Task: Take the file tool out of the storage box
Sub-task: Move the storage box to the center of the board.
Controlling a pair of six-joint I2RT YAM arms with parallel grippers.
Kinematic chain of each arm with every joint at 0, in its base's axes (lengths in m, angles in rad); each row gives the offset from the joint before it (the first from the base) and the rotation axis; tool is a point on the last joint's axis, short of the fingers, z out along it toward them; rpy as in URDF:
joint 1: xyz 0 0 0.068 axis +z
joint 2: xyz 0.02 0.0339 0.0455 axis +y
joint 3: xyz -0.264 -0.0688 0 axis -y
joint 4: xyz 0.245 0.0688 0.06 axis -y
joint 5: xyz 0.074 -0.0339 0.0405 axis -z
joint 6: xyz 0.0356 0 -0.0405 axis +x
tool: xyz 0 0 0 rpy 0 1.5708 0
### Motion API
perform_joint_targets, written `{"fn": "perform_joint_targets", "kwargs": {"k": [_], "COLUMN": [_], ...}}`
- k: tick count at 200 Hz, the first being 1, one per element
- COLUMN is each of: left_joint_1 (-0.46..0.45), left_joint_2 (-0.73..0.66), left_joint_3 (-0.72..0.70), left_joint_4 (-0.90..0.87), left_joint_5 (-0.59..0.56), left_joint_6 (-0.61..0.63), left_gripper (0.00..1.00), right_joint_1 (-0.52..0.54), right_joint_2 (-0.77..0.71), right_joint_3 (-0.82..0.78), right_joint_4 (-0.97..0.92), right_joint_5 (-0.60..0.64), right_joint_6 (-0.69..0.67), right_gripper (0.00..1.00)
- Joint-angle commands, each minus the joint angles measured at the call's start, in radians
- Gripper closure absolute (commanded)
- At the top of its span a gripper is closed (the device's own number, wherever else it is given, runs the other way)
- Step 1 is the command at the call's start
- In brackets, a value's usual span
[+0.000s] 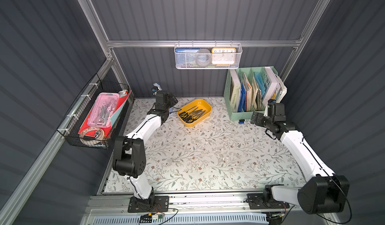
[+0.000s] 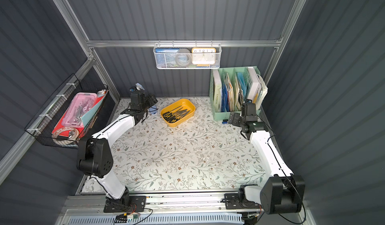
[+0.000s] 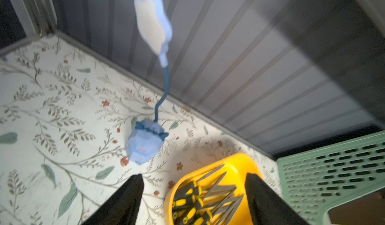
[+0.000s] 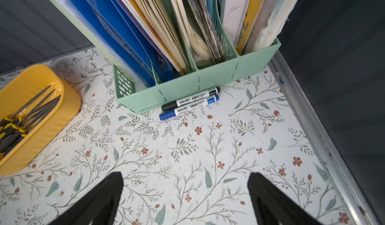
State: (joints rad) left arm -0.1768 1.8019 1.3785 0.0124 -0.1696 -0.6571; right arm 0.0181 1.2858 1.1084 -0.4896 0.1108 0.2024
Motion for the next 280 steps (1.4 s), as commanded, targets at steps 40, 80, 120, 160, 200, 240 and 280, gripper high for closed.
{"fn": "perform_joint_targets", "kwargs": {"k": [40, 80, 120, 160, 200, 240, 280], "left_joint_1": [-0.046, -0.064, -0.072, -0.073, -0.084, -0.084, -0.084], "left_joint_2": [0.164, 0.243, 0.306, 0.320, 0.278, 0.193, 0.207], "left_joint_3": [0.116, 0.164, 0.215, 0.196, 0.184, 0.182, 0.144], "left_joint_4": [-0.219, -0.239, -0.288, -0.303, -0.333, -0.377, -0.370], "left_joint_5": [0.075, 0.117, 0.145, 0.136, 0.103, 0.053, 0.054], "left_joint_6": [-0.065, -0.058, -0.039, -0.041, -0.047, -0.047, -0.044], "left_gripper": [0.30, 0.35, 0.46, 0.47, 0.46, 0.43, 0.43], "right_joint_1": [0.006, 0.006, 0.007, 0.007, 0.005, 0.007, 0.007], "right_joint_2": [0.044, 0.067, 0.083, 0.095, 0.098, 0.101, 0.115], "right_joint_3": [0.056, 0.057, 0.063, 0.061, 0.052, 0.030, 0.025], "right_joint_4": [-0.137, -0.153, -0.176, -0.188, -0.185, -0.163, -0.173], "right_joint_5": [-0.034, -0.039, -0.043, -0.055, -0.070, -0.101, -0.115], "right_joint_6": [0.035, 0.049, 0.050, 0.019, 0.027, 0.055, 0.068], "right_gripper": [0.02, 0.03, 0.03, 0.03, 0.03, 0.04, 0.04]}}
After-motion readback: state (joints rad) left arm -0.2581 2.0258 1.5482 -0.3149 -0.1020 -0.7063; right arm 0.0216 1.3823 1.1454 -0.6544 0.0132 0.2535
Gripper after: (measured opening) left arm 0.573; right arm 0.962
